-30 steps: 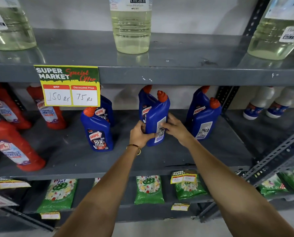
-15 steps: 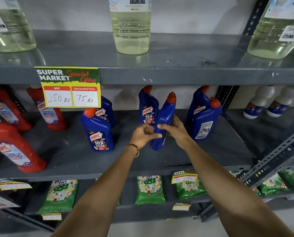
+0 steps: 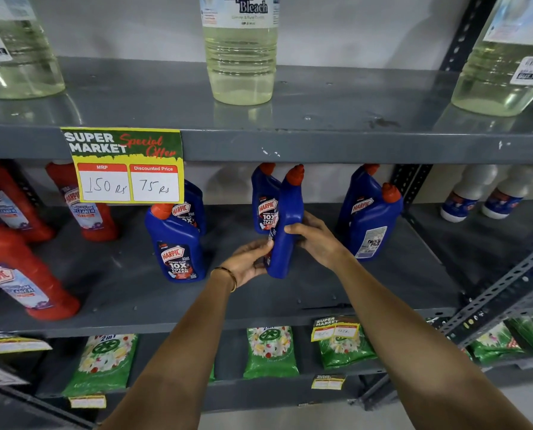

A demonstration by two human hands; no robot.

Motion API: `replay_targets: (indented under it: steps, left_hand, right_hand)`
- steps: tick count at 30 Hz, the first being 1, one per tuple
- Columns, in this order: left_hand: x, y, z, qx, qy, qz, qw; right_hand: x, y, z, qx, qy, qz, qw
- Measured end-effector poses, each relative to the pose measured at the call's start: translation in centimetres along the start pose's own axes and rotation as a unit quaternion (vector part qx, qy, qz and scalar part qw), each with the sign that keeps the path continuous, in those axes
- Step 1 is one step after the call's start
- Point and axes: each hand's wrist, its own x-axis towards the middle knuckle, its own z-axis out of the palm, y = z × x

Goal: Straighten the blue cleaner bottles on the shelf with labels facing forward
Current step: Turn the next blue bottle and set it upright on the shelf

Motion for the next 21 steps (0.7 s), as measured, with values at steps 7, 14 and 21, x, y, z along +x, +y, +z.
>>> replay_targets:
  steps: [7, 14, 21]
  left_hand:
    - [0.7, -0.5, 0.7, 0.101, 0.058, -0.019, 0.993]
    - [1.2, -1.0, 1.1, 0.237, 0.172, 0.041, 0.956]
    - [1.6, -1.7, 1.6, 0.324, 0.236, 0.058, 0.914]
  right_hand:
    - [0.5, 0.0, 0.0, -0.063, 0.005, 0.006, 0.998]
    - [0.6, -0.2, -0.6, -0.139, -0.012, 0.015, 0.990]
    - [0.7, -0.2, -0.7, -0.186, -0.016, 0.036, 0.982]
